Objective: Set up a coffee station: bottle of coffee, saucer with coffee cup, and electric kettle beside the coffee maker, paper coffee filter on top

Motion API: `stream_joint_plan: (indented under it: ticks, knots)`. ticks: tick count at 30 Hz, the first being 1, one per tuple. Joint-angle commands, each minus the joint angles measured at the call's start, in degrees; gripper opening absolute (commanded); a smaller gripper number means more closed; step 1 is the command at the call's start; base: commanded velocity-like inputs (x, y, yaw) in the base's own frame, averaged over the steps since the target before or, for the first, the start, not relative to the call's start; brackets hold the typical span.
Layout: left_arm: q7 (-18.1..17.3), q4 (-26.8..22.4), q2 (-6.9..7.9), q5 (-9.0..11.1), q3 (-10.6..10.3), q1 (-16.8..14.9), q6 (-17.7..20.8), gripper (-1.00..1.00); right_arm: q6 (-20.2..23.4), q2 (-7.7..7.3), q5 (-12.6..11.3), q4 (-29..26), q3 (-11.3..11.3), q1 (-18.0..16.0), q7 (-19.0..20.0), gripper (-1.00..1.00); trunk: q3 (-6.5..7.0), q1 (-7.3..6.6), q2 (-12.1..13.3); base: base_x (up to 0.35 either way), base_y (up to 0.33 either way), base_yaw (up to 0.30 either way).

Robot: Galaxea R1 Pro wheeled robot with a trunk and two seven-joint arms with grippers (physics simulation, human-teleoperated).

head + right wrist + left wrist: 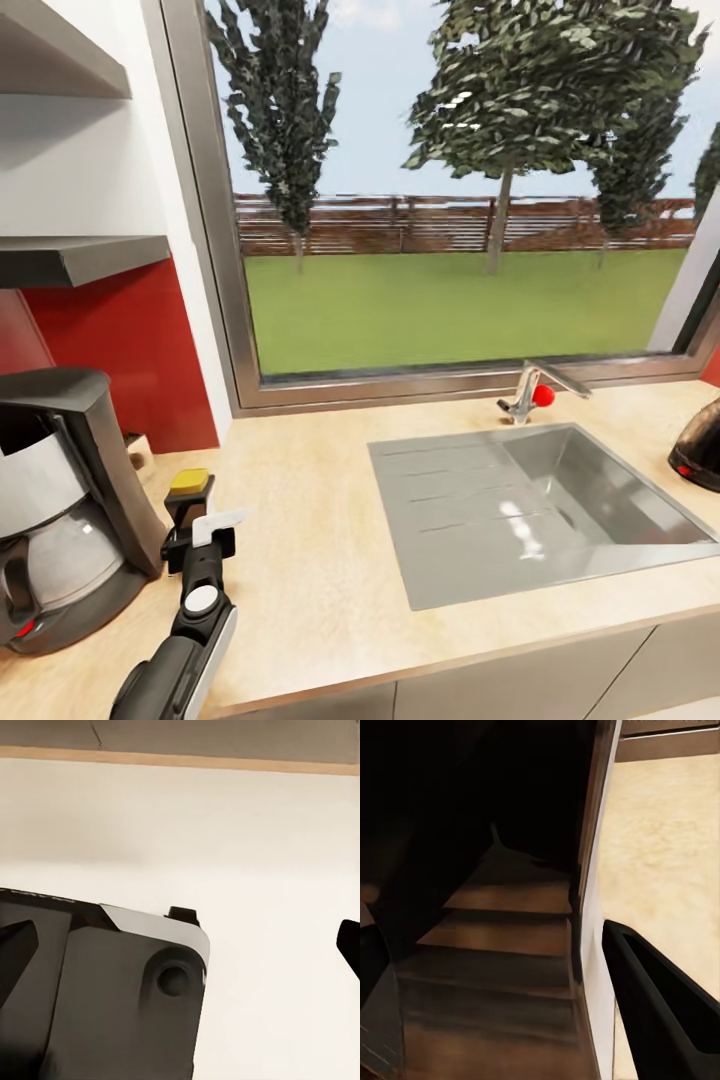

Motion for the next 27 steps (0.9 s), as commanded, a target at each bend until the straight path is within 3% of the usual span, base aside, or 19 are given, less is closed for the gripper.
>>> stream_joint_plan:
  ticks: [1, 20, 27]
  knots:
    - [0.2, -0.1, 0.02, -0.3, -0.1, 0.0, 0.5, -1.0, -0.2, 0.01, 0.6, 0.1, -0.5, 0.0, -0.2, 1.0, -0.13, 0.06, -0.1, 0.211, 0.0, 0.011]
    - [0.2, 1.9, 0.08, -0.3, 0.9, -0.1, 0.3, -1.0, -0.2, -0.02, 0.6, 0.1, -0.5, 0.0, -0.2, 1.0, -0.13, 0.06, -0.1, 0.079, 0.0, 0.001]
    - [0.2, 5.6, 0.17, -0.4, 0.9, -0.1, -4.3, -1.0, -0.2, -0.07, 0.6, 0.1, -0.5, -0.1, -0.2, 1.0, -0.13, 0.06, -0.1, 0.061, 0.0, 0.0]
